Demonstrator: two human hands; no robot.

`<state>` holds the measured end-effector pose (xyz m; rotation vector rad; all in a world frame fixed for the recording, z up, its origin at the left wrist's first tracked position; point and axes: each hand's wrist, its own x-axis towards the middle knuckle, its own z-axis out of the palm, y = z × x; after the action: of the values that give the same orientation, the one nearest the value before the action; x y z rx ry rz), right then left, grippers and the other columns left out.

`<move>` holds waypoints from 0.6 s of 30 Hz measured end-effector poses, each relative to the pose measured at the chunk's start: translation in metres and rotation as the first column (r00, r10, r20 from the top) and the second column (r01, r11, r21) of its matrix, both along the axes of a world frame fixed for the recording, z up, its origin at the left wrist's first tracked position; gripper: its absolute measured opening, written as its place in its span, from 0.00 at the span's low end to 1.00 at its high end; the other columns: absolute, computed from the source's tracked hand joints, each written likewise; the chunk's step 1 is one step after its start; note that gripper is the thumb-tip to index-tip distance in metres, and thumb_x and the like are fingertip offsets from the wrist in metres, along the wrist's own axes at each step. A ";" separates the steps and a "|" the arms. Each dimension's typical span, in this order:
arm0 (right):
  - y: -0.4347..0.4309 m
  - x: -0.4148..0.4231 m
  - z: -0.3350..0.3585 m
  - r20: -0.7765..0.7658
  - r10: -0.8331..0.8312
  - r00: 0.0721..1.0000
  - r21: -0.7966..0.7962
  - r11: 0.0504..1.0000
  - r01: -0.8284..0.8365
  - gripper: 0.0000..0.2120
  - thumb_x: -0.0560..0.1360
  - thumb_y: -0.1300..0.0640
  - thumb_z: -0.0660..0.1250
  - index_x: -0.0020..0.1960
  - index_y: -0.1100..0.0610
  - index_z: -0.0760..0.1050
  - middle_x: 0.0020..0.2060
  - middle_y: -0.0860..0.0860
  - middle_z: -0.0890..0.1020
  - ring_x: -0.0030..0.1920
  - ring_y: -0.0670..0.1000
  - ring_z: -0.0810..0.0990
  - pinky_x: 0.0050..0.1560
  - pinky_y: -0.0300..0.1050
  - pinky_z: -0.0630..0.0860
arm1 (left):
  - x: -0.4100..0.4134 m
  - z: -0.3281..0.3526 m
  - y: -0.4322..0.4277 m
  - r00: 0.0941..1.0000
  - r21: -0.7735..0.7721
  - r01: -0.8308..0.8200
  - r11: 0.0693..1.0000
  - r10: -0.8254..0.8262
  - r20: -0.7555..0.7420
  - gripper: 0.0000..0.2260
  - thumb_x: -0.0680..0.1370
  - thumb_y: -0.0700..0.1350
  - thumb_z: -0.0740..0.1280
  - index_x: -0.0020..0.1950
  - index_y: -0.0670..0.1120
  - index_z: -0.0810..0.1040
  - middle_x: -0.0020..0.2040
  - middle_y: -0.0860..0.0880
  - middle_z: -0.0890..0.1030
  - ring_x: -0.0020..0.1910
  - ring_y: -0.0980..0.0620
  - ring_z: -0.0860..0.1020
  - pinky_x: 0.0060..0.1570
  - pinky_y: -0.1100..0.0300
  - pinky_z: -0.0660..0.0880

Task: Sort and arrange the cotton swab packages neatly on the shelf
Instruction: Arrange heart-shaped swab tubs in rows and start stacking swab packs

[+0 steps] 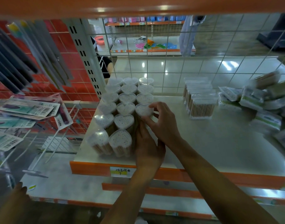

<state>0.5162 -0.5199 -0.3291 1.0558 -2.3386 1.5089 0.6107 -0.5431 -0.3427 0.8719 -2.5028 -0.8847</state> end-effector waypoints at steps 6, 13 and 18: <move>0.000 -0.001 0.000 0.005 0.007 1.000 0.015 1.000 -0.007 0.20 0.70 0.54 0.73 0.56 0.61 0.72 0.53 0.56 0.76 0.51 0.50 0.77 0.49 0.48 0.79 | -0.001 0.002 0.001 1.000 0.024 0.001 1.000 -0.001 -0.015 0.39 0.76 0.48 0.67 0.78 0.45 0.44 0.78 0.47 0.52 0.76 0.51 0.52 0.71 0.61 0.54; 0.000 -0.001 0.001 -0.004 -0.004 1.000 0.038 0.999 0.004 0.20 0.69 0.53 0.73 0.56 0.61 0.73 0.53 0.56 0.77 0.51 0.51 0.77 0.48 0.47 0.79 | -0.001 0.003 0.002 1.000 0.048 -0.014 0.999 0.015 -0.017 0.40 0.76 0.48 0.67 0.78 0.45 0.45 0.77 0.47 0.54 0.76 0.50 0.54 0.72 0.59 0.55; 0.001 0.005 0.001 0.005 -0.015 1.000 0.045 0.999 0.015 0.27 0.69 0.49 0.71 0.63 0.61 0.70 0.59 0.56 0.75 0.57 0.51 0.74 0.54 0.44 0.75 | 0.000 0.002 0.003 1.000 0.020 -0.028 0.999 0.028 0.007 0.39 0.76 0.48 0.67 0.78 0.44 0.46 0.77 0.46 0.56 0.75 0.50 0.55 0.71 0.60 0.55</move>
<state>0.5208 -0.5186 -0.3281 1.0435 -2.3891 1.4633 0.6104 -0.5399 -0.3407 0.9152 -2.4853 -0.9009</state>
